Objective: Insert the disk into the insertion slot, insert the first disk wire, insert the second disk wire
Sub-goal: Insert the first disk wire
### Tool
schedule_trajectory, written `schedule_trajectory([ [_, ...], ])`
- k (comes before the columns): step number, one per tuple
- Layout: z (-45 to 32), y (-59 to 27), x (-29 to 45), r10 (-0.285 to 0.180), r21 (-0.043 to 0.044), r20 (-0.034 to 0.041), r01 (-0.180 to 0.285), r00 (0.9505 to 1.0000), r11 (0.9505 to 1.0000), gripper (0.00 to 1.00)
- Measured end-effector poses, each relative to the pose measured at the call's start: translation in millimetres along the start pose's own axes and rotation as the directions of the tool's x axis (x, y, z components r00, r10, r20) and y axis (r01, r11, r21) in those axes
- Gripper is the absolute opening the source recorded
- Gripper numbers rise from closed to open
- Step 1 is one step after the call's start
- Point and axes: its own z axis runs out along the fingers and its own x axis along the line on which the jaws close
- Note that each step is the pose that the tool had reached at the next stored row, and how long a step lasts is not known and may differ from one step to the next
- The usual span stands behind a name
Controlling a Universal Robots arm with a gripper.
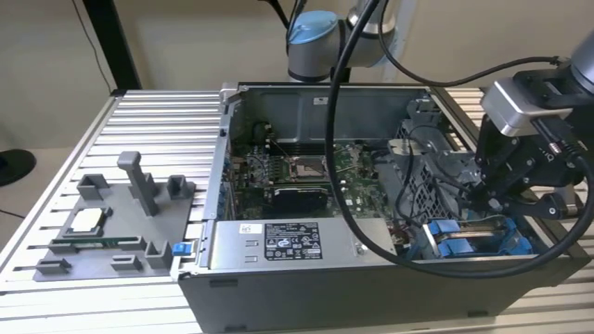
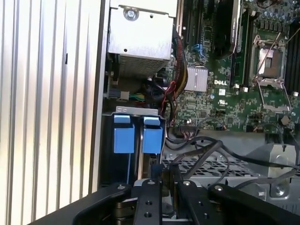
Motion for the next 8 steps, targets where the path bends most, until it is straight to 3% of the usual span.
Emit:
schedule_trajectory([
  [2, 1.3, -3.7, 0.3, 0.002, -0.0001, -0.0084, -0.002, 1.0, 1.0, 0.0],
  [4, 3.0, -9.2, 1.0, 0.005, -0.0003, -0.0242, -0.005, 0.9997, 1.0, 0.0],
  [8, 4.2, -12.0, 1.3, 0.012, -0.0001, -0.0477, -0.012, 0.9988, 0.9999, 0.0],
])
